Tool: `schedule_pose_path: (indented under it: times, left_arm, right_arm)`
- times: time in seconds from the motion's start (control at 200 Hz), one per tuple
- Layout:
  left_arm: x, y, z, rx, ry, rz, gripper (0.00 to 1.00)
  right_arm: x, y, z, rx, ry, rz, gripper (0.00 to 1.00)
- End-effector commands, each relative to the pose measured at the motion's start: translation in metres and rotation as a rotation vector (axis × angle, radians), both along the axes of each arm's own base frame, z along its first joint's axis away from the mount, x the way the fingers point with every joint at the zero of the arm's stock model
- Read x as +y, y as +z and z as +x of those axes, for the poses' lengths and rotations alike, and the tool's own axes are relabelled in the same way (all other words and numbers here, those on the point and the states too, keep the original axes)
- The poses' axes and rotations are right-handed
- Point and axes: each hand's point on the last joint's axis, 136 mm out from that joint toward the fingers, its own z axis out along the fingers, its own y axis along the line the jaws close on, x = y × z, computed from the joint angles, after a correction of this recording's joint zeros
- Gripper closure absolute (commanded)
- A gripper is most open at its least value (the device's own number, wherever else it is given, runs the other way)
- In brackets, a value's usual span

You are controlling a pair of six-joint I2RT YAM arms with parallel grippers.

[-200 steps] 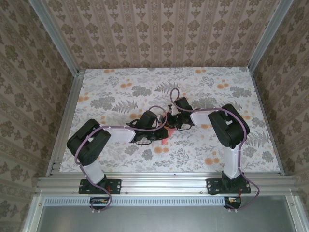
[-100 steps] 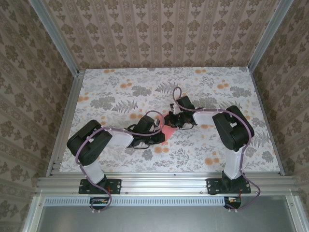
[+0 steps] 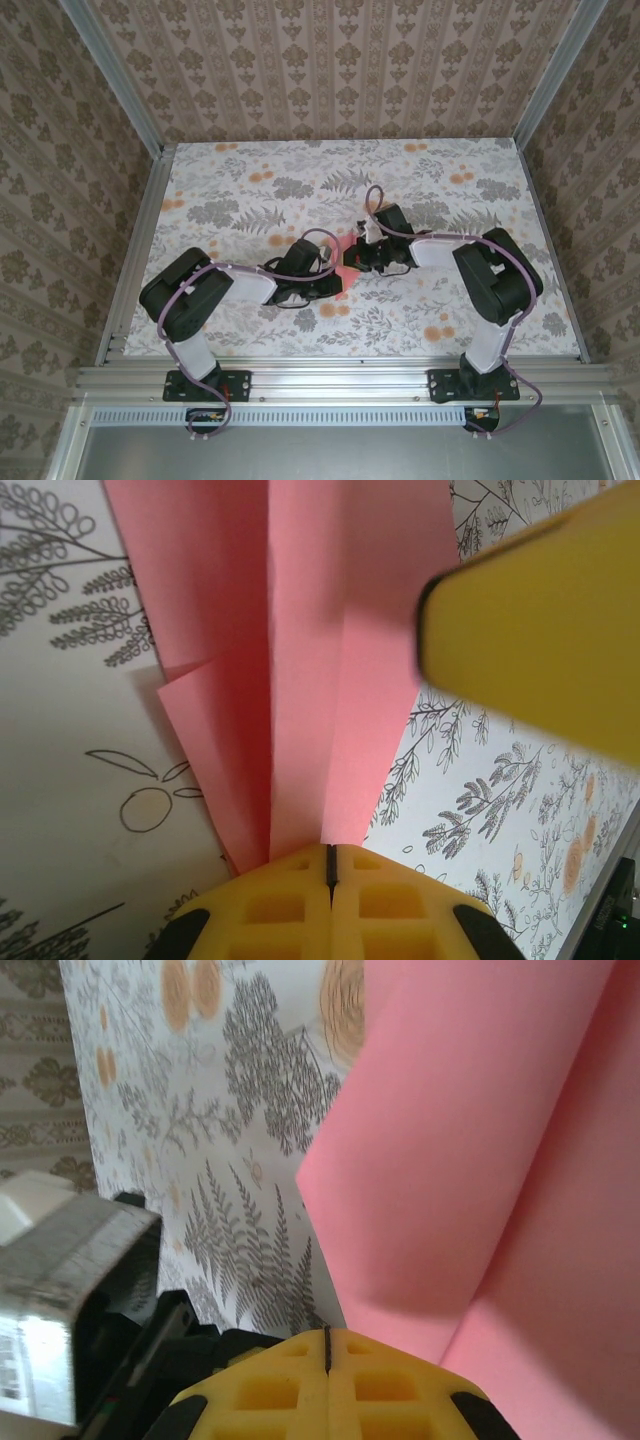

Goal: Fold a paper plane with a square sheet of paper (pick it up from the middle)
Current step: Fourth fold the wing at the center of the table.

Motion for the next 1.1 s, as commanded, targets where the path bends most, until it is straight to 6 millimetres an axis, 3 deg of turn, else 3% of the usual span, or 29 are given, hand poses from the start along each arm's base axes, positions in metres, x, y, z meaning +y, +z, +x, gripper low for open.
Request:
schedule_pose_path:
  times: [0.0, 0.215, 0.36, 0.58, 1.095]
  left_arm:
    - [0.024, -0.044, -0.023, 0.114, 0.009, 0.146, 0.96]
    - [0.022, -0.043, -0.023, 0.116, 0.004, 0.143, 0.96]
    - [0.025, -0.045, -0.025, 0.127, 0.004, 0.157, 0.96]
    - [0.032, -0.052, -0.032, 0.155, 0.004, 0.193, 0.98]
    - [0.039, -0.063, -0.044, 0.178, -0.001, 0.231, 0.99]
  right_arm:
    - [0.009, -0.007, -0.015, 0.041, 0.054, 0.039, 0.95]
    - [0.004, -0.033, -0.013, 0.070, 0.046, -0.033, 0.95]
    - [-0.009, -0.052, 0.003, 0.064, -0.001, -0.140, 0.95]
    - [-0.014, -0.041, 0.028, 0.030, -0.039, -0.165, 0.94]
    - [-0.020, -0.039, 0.079, 0.019, -0.083, -0.103, 0.93]
